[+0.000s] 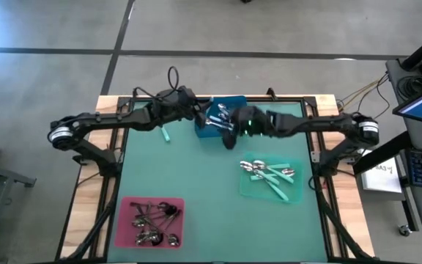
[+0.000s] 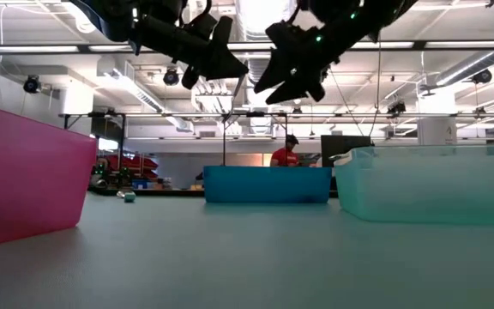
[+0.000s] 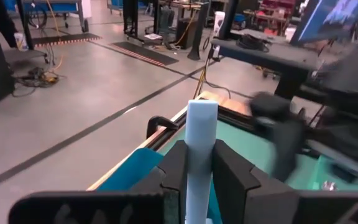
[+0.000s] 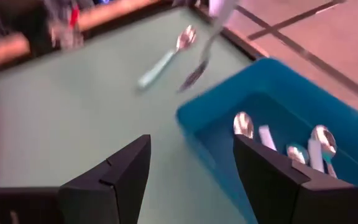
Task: Sort silverware by color (type)
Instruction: Put the blue spoon into the blue bin
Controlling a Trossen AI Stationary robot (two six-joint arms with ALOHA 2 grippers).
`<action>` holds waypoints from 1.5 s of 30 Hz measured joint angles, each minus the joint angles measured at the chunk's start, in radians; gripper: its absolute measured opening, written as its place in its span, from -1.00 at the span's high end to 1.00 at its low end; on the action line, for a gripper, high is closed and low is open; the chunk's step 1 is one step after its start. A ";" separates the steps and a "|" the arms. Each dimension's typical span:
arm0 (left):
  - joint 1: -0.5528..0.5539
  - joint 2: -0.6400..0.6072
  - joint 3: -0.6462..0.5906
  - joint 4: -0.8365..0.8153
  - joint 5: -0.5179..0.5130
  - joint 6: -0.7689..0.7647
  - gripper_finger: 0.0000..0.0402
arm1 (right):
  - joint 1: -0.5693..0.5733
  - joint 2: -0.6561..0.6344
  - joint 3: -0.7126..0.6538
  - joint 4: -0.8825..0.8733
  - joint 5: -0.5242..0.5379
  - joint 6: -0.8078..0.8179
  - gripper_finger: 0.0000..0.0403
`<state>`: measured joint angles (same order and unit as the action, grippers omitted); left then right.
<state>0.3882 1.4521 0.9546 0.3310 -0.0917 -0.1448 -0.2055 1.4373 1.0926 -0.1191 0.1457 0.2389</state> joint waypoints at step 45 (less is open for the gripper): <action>-0.017 -0.006 -0.001 0.031 0.004 -0.095 0.67 | -0.232 0.139 0.000 0.538 -0.340 0.108 0.85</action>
<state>0.3710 1.4464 0.9535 0.3621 -0.0874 -0.2396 -0.4378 1.5764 1.0927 0.4185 -0.1939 0.3470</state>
